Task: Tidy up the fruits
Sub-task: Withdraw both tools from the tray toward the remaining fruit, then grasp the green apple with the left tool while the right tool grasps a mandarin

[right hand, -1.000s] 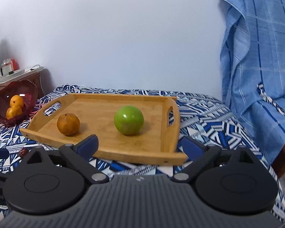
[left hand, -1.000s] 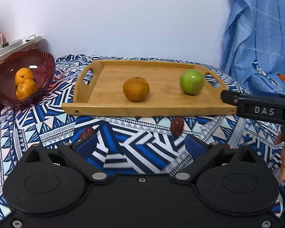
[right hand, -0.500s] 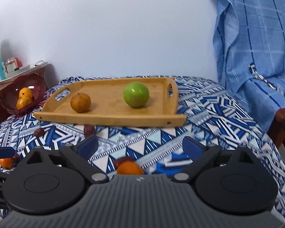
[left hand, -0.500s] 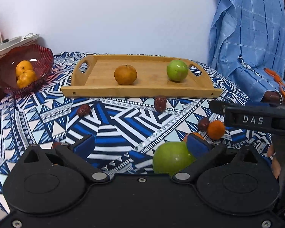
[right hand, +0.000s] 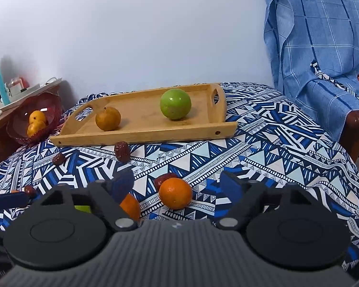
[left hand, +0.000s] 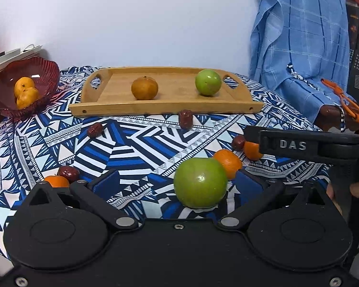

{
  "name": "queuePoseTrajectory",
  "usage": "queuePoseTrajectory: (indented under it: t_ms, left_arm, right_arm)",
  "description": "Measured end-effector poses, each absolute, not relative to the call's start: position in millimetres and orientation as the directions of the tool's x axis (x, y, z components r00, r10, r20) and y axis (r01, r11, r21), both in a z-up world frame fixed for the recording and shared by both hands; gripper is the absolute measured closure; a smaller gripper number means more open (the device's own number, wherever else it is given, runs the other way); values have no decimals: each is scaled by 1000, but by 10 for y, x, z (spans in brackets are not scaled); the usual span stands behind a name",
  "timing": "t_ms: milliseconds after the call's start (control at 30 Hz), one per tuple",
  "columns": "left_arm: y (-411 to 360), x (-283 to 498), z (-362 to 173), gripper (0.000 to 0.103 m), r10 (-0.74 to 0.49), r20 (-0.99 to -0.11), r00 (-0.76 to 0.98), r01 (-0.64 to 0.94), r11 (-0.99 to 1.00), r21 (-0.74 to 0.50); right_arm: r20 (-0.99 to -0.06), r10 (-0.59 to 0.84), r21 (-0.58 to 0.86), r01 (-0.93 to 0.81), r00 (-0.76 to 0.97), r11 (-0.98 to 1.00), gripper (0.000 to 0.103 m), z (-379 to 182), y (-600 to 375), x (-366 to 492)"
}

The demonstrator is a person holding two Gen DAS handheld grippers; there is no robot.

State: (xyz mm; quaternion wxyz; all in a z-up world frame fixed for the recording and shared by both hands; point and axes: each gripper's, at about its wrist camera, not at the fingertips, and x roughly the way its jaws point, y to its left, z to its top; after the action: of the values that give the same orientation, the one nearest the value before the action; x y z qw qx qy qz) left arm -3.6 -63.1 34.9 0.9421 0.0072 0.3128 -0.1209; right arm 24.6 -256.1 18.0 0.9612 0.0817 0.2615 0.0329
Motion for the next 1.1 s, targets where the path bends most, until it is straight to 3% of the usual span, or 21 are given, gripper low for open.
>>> queuePoseTrajectory:
  t_ms: [267, 400, 900, 1100]
  left_arm:
    - [-688, -40, 312, 5, -263, -599, 756, 254, 962, -103]
    - [-694, -37, 294, 16, -270, -603, 751, 256, 960, -111]
    - [-768, 8, 241, 35, -283, -624, 728, 268, 956, -122]
    - [-756, 42, 218, 40, -282, -632, 722, 254, 957, -137]
  right_arm:
    - [-543, 119, 175, -27, 831, 984, 36, 119, -2519, 297]
    - [-555, 120, 173, -27, 823, 984, 43, 104, -2504, 313]
    - [-579, 115, 164, -23, 807, 986, 56, 71, -2477, 337]
    - [-585, 113, 162, -20, 803, 987, 56, 60, -2477, 344]
